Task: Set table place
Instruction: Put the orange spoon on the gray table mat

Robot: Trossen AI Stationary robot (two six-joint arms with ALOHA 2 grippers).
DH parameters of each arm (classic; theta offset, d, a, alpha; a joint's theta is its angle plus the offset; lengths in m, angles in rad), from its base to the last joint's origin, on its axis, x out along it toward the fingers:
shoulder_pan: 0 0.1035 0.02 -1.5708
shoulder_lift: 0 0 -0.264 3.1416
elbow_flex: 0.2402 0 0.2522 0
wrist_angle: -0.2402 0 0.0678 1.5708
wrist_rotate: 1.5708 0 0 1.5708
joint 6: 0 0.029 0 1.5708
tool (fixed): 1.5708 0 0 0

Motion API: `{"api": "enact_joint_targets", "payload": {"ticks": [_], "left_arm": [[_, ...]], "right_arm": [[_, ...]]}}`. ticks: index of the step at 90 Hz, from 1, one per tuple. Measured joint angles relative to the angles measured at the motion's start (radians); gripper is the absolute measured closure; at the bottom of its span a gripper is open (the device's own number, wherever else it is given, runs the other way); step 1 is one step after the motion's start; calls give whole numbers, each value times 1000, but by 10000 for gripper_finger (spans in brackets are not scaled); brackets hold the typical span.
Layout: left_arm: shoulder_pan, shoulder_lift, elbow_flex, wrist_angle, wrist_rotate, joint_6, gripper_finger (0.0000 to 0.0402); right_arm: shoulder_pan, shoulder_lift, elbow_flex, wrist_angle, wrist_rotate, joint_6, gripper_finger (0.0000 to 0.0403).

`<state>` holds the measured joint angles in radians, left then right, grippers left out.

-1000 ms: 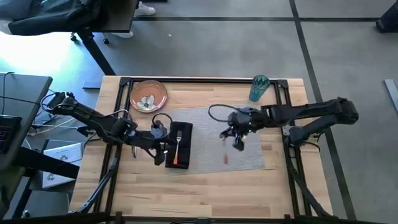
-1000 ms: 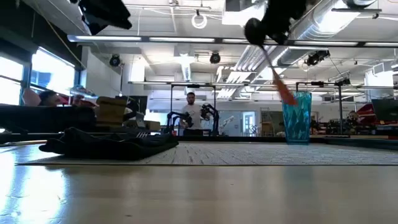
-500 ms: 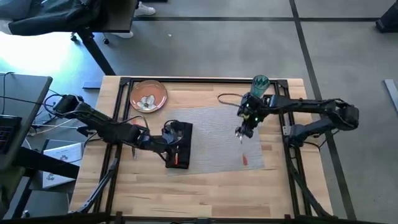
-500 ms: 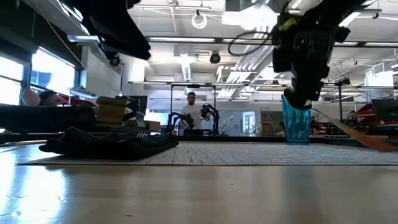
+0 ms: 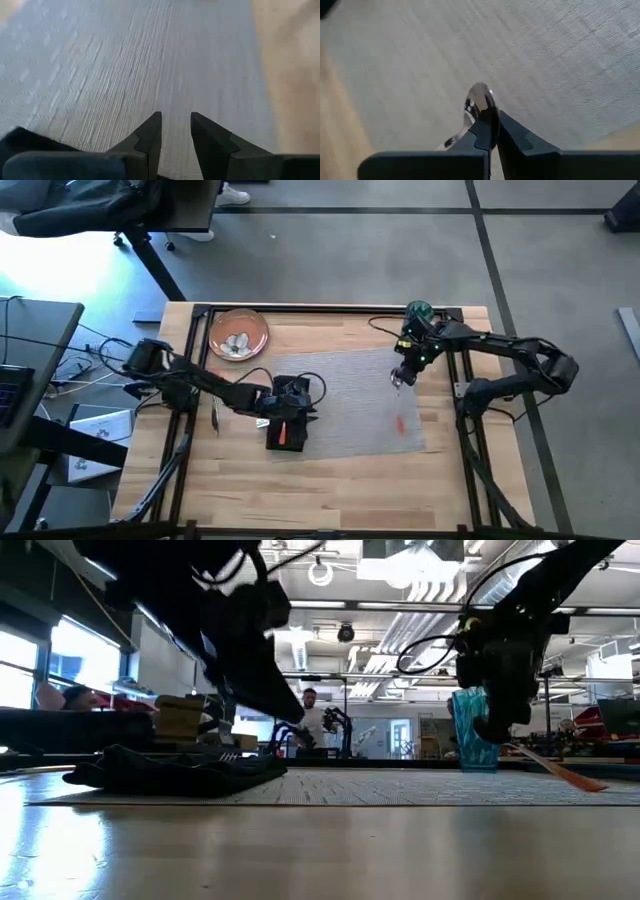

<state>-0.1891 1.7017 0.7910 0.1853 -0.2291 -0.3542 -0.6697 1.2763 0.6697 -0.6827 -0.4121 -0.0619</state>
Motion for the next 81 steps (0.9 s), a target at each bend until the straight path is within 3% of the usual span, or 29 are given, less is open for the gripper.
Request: {"api": "enact_joint_targets", "payload": {"ticks": [14, 57, 81], "left_arm": [[13, 56, 0, 26, 67, -9, 314], [12, 42, 4, 57, 71, -6, 314], [12, 42, 4, 52, 72, -1, 314]], "right_arm": [[2, 17, 0, 16, 44, -45, 402], [37, 170, 0, 76, 213, 14, 400], [37, 179, 1, 73, 255, 61, 349]]}}
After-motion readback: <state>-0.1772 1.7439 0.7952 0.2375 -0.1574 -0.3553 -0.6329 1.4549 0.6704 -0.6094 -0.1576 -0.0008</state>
